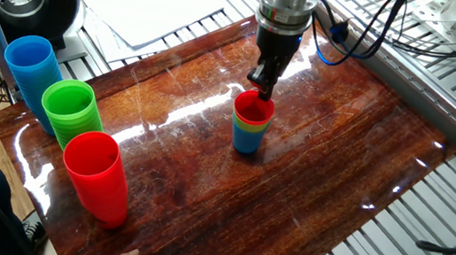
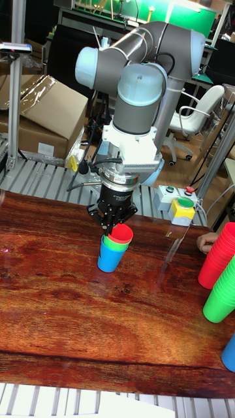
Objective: Pick up the cup
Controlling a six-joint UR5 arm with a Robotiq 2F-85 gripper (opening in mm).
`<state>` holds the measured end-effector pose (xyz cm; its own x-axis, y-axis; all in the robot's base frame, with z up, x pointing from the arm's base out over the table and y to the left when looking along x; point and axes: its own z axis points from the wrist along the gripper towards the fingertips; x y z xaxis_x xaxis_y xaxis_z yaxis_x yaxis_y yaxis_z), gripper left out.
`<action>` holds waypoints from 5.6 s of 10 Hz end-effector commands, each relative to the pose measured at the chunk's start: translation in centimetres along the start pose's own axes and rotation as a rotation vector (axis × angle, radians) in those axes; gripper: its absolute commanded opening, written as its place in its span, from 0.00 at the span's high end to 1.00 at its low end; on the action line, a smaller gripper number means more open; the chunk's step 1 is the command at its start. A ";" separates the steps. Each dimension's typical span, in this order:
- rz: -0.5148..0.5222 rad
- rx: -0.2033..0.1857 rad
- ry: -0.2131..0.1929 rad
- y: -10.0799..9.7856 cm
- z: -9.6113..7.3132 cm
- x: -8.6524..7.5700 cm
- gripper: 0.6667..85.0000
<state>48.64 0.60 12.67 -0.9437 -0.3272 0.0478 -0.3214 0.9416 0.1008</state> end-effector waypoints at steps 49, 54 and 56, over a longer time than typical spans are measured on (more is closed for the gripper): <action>-0.044 -0.017 0.050 1.0 -7.4 1.4 0.99; -0.040 -0.019 0.074 1.7 -10.9 2.4 0.99; -0.056 0.003 0.046 1.5 -11.5 1.4 0.99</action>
<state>47.17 0.33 23.06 -0.9211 -0.3741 0.1079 -0.3634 0.9255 0.1065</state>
